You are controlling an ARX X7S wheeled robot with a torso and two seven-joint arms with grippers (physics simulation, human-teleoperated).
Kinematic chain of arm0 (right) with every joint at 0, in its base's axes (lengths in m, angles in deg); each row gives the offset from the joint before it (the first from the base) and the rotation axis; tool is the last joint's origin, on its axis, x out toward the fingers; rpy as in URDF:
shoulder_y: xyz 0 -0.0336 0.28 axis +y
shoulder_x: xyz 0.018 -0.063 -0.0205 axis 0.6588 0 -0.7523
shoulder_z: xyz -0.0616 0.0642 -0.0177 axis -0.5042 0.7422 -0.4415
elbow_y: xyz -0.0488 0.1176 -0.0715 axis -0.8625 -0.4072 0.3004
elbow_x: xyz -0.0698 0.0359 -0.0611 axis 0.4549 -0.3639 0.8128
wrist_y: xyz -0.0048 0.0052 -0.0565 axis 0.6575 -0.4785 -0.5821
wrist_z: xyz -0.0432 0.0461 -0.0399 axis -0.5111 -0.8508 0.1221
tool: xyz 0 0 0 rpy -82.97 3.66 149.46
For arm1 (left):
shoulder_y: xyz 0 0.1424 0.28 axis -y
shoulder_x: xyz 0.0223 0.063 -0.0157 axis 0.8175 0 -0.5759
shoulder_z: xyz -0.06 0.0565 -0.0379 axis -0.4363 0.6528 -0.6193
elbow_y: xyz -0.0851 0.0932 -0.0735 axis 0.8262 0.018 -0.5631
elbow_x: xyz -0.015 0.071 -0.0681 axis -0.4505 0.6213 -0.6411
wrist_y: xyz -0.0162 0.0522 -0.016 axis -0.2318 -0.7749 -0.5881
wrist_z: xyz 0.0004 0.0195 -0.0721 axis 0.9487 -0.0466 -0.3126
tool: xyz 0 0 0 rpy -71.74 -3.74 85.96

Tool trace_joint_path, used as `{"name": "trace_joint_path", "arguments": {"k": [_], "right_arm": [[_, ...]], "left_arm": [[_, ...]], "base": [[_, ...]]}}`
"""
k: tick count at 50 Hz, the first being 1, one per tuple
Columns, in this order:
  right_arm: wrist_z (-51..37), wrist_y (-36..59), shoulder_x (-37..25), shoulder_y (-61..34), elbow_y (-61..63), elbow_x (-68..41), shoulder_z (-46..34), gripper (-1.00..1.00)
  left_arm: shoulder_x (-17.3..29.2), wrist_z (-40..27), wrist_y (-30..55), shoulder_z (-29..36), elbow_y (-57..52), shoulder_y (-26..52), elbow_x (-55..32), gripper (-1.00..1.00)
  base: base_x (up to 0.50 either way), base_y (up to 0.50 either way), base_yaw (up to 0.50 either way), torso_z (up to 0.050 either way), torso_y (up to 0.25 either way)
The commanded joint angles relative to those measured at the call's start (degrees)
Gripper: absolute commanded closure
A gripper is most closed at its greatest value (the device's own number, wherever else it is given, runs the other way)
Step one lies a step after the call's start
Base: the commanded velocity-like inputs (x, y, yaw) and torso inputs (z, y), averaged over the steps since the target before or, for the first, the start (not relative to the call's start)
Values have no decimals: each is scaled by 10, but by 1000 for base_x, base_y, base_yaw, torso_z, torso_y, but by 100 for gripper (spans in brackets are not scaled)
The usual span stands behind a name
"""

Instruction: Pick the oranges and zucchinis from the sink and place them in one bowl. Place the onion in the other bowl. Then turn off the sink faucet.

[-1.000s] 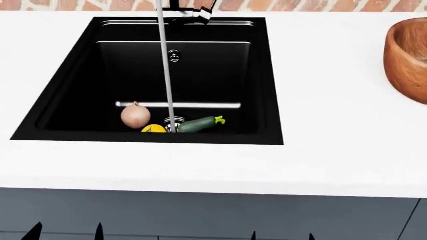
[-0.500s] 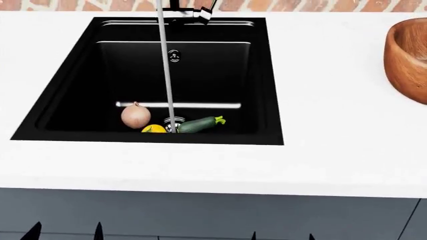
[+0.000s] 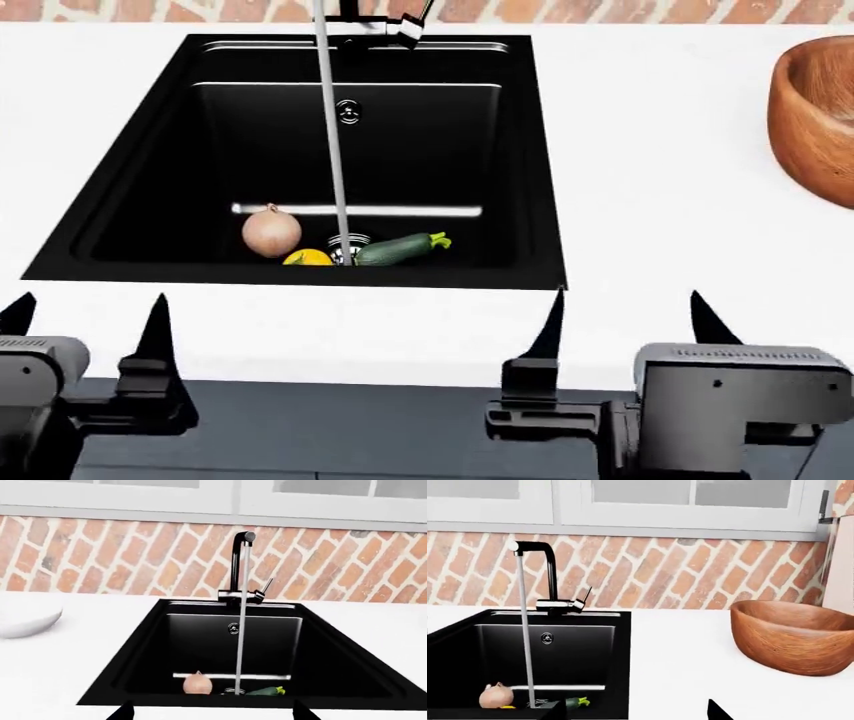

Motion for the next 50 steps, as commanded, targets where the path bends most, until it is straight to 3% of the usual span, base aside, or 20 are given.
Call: {"name": "trace_joint_path", "arguments": {"k": [1, 6, 10, 20, 31, 50], "right_arm": [[15, 234, -45, -180, 55, -95, 79, -100], [53, 215, -57, -318, -95, -72, 19, -100], [76, 193, -51, -371, -176, -68, 7, -100], [84, 165, -51, -325, -204, -66, 6, -100], [80, 162, -46, -318, -211, -70, 12, -100], [81, 152, -50, -311, -218, -67, 3, -100]], "left_arm": [[45, -1, 240, -9, 3, 199, -74, -100], [24, 31, 227, 26, 159, 349, -52, -100], [12, 62, 220, 52, 261, 407, -46, -100], [11, 77, 208, 36, 349, 432, -50, -100], [18, 71, 242, 46, 330, 423, -55, -100], [20, 74, 222, 52, 359, 408, -51, -100]], "base": [[0, 0, 0, 0, 0], [0, 0, 0, 0, 0], [0, 0, 0, 0, 0], [188, 0, 0, 0, 0], [298, 0, 0, 0, 0], [315, 0, 0, 0, 0]]}}
